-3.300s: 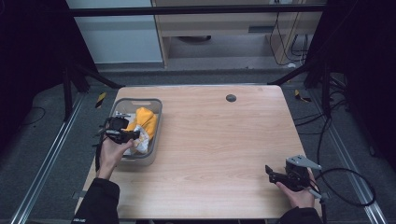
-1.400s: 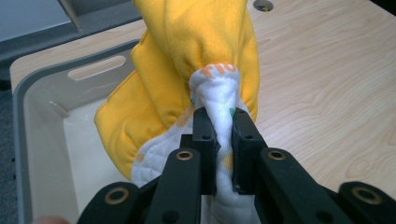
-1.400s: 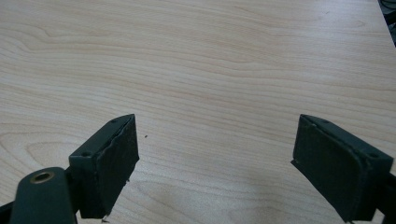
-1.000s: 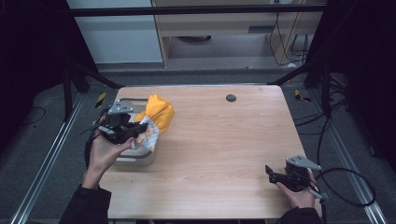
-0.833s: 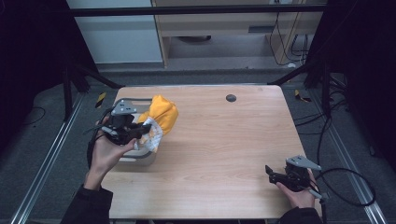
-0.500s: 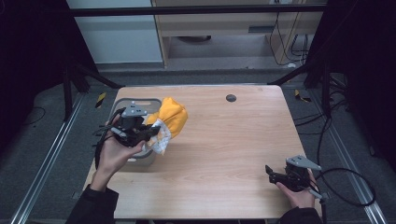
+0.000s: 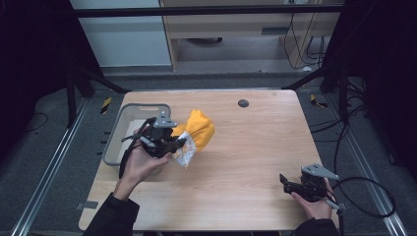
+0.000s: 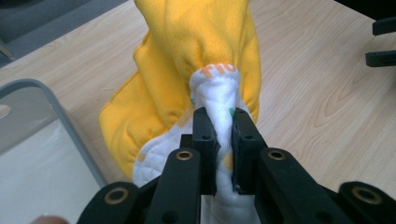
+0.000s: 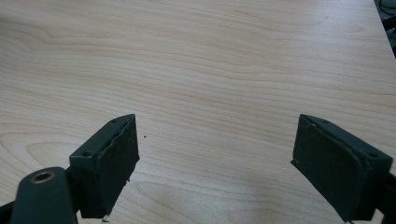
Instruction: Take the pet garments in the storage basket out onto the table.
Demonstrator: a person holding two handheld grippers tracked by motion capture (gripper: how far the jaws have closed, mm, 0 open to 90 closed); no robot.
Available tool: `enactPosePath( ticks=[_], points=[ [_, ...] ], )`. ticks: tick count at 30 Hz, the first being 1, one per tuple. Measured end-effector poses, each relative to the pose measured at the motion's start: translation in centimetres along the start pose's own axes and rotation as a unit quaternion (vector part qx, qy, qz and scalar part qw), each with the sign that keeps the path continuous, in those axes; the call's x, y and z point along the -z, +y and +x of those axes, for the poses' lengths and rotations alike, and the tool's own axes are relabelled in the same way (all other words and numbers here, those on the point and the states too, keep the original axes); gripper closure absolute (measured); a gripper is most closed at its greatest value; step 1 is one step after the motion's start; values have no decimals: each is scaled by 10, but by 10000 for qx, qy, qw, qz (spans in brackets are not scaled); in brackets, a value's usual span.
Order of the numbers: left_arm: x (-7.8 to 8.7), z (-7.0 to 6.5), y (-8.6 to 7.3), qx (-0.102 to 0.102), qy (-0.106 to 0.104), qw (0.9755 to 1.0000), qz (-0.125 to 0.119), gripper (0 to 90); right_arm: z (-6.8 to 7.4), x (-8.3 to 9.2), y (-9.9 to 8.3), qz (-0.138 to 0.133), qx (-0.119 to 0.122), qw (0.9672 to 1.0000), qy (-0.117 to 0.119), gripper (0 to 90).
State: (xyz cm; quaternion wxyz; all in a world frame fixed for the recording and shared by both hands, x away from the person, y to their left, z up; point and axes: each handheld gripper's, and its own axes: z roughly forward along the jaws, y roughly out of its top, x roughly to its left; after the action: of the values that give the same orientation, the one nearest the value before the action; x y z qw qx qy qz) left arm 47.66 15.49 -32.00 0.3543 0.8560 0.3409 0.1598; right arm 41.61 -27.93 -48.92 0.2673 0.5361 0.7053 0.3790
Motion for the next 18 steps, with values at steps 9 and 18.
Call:
enactPosePath(
  ticks=[9,18],
  points=[
    [-24,-7,-5,-13,-163,9998,119,826,0,0,0,-4,-12,10000,8,143],
    [-47,-13,-11,-22,-275,9993,269,825,0,0,0,-16,29,10000,-6,144]
  ],
)
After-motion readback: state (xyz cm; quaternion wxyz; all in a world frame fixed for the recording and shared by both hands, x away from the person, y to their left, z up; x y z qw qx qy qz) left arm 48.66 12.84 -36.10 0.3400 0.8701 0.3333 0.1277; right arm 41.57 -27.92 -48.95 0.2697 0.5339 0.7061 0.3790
